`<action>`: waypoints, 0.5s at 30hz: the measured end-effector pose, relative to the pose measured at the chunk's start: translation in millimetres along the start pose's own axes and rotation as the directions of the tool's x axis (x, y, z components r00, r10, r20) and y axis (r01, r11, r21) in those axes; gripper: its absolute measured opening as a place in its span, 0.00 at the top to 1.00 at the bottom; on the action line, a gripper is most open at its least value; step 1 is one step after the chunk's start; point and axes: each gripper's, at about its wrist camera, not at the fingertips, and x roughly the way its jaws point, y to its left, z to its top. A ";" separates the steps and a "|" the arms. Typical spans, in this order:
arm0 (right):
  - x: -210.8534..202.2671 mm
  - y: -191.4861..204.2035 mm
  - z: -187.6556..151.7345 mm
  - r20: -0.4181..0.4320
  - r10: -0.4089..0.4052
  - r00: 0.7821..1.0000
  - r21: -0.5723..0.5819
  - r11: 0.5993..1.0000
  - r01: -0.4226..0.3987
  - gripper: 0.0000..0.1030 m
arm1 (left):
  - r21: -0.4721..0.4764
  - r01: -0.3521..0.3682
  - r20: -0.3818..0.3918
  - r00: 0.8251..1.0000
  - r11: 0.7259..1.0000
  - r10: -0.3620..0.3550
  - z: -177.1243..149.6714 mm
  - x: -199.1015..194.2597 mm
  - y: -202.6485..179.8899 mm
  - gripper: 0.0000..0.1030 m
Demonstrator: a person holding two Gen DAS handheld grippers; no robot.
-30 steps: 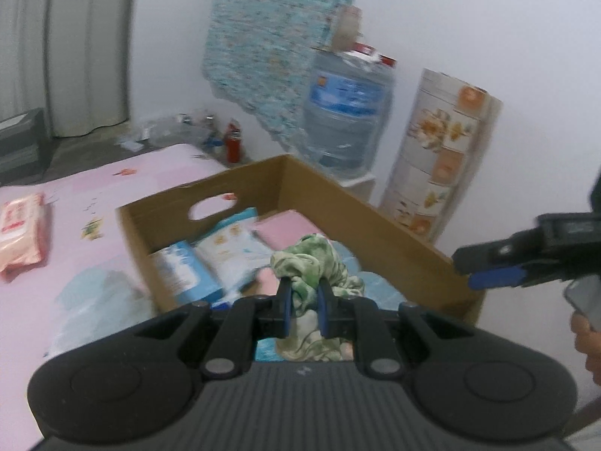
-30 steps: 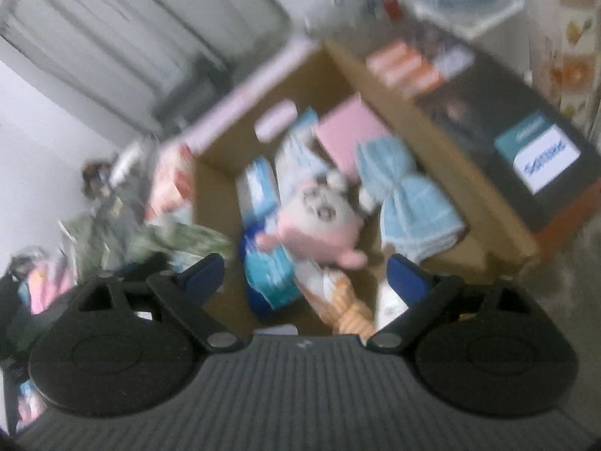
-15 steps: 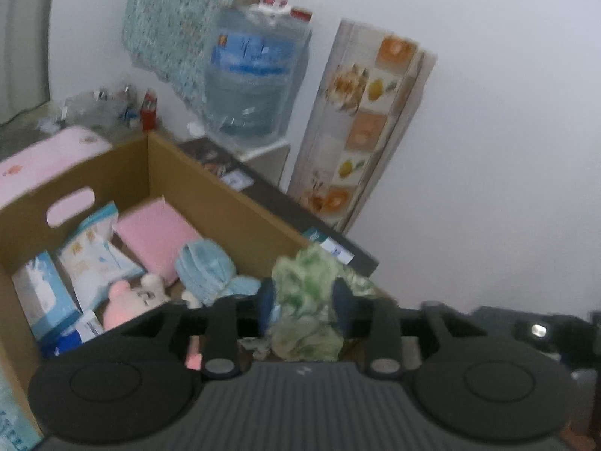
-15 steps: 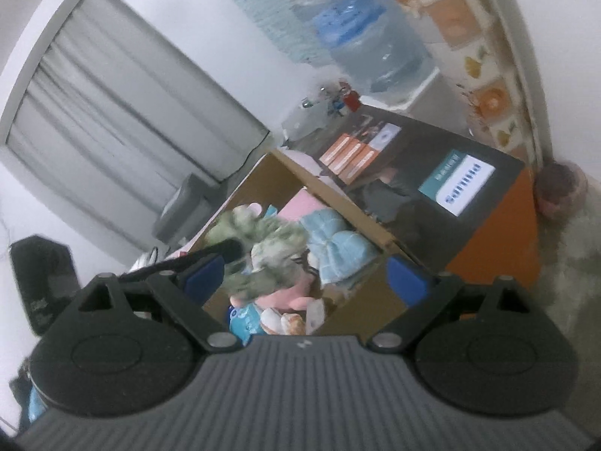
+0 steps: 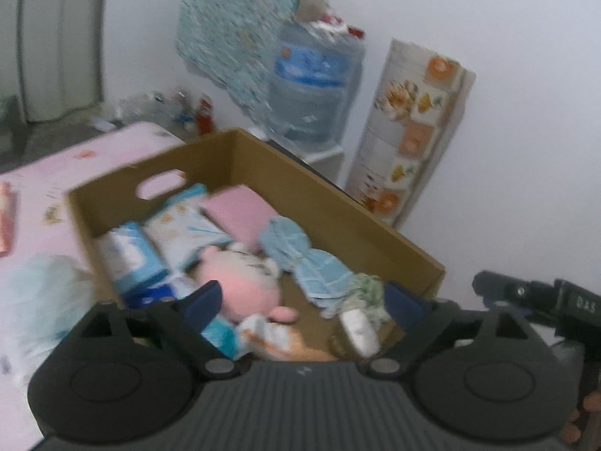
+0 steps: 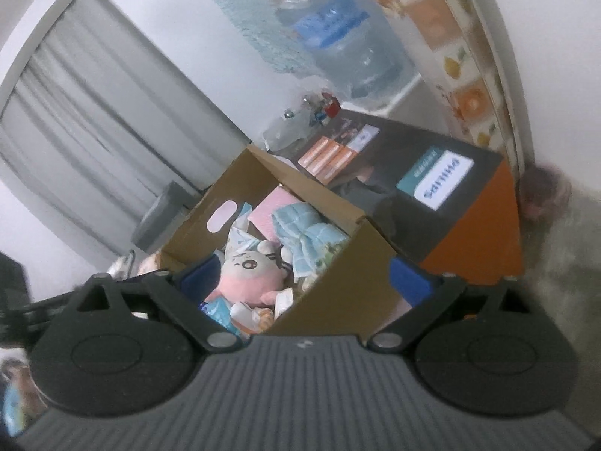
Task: Organize soft objects
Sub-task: 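Open the left gripper over the box while the right gripper releases the gold packet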
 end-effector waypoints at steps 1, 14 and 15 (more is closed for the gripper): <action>-1.5 7.8 -1.0 0.011 0.000 1.000 -0.028 1.000 0.000 0.01 | -0.007 -0.016 0.020 1.000 1.000 0.016 -3.3 -10.1 4.1 0.04; 2.3 100.4 -22.2 0.016 -0.038 0.999 -0.287 0.957 0.041 0.01 | -0.108 -0.350 0.061 0.932 0.931 0.357 -54.0 -96.0 56.6 0.00; -0.5 107.1 -25.1 0.015 -0.036 0.999 -0.301 0.953 0.039 0.01 | -0.103 -0.390 0.037 0.918 0.915 0.395 -57.8 -95.8 56.2 0.00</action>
